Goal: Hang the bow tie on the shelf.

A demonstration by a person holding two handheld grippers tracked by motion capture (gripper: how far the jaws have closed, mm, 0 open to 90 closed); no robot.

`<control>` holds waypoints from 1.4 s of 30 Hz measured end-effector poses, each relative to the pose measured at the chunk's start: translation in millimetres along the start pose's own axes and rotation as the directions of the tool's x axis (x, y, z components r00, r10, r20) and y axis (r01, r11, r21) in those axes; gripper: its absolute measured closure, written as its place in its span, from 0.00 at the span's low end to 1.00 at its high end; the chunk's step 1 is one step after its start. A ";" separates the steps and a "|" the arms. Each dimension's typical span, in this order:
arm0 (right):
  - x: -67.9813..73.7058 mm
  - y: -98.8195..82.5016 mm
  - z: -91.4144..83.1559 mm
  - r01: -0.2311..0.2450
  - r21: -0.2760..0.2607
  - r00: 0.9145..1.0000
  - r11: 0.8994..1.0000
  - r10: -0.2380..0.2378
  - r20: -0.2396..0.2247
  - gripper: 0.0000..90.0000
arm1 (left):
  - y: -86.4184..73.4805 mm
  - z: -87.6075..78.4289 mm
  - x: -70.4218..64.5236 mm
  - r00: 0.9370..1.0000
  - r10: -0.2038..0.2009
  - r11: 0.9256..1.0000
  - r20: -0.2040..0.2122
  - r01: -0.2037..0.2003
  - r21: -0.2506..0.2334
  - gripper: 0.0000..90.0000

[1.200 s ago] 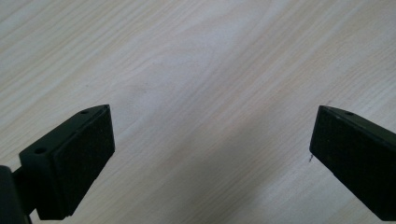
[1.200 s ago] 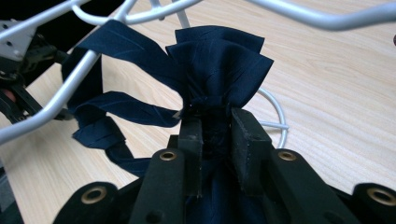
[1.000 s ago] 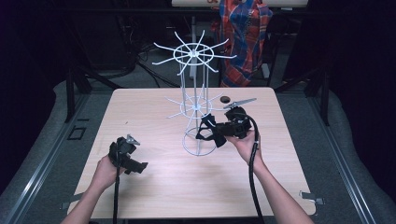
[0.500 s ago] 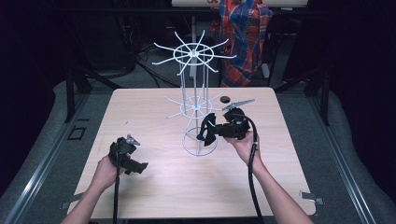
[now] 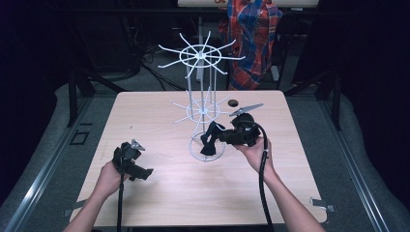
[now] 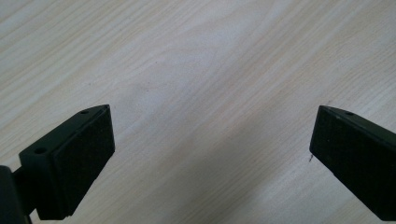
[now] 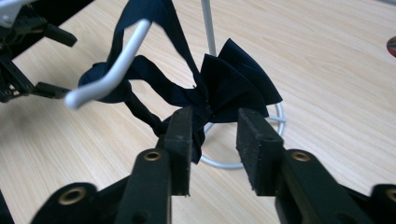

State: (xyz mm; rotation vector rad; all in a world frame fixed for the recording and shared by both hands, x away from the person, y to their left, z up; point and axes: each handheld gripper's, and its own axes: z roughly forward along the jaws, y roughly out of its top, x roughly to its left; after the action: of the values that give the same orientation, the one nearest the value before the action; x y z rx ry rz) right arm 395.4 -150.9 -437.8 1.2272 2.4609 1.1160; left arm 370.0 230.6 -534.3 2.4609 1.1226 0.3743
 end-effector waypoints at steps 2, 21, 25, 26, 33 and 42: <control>0.4 -1.3 -2.1 0.007 0.017 1.000 1.000 -0.007 0.021 0.64 | 0.0 0.0 0.0 1.000 0.000 1.000 -0.001 0.000 0.000 0.00; 10.4 -15.8 -31.9 0.121 0.091 0.986 0.988 -0.130 0.102 0.26 | 0.6 -0.5 -1.3 1.000 0.007 1.000 0.000 -0.007 0.002 0.00; 13.1 -18.8 -34.9 0.139 0.109 0.984 0.984 -0.150 0.097 0.20 | 0.8 -0.7 -1.8 1.000 0.008 1.000 0.000 -0.008 0.001 0.00; 13.5 -19.7 -35.8 0.142 0.119 0.983 0.983 -0.154 0.102 0.18 | 0.7 -0.8 -2.0 1.000 0.009 1.000 -0.001 -0.009 0.001 0.00; 8.1 -34.0 -38.8 0.145 0.149 0.981 0.978 -0.161 0.104 0.16 | 1.0 0.0 -2.3 1.000 0.013 1.000 -0.005 -0.013 0.013 0.00; -4.7 -57.8 -41.9 0.120 0.211 0.982 0.970 -0.147 0.119 0.13 | 1.2 -0.4 -2.8 1.000 0.016 1.000 -0.010 -0.016 0.013 0.00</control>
State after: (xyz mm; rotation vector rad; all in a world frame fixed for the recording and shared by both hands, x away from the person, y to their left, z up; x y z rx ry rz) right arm 343.9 -199.3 -449.0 1.1256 2.5596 0.7380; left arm 368.8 227.8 -533.6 2.4835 1.1135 0.3850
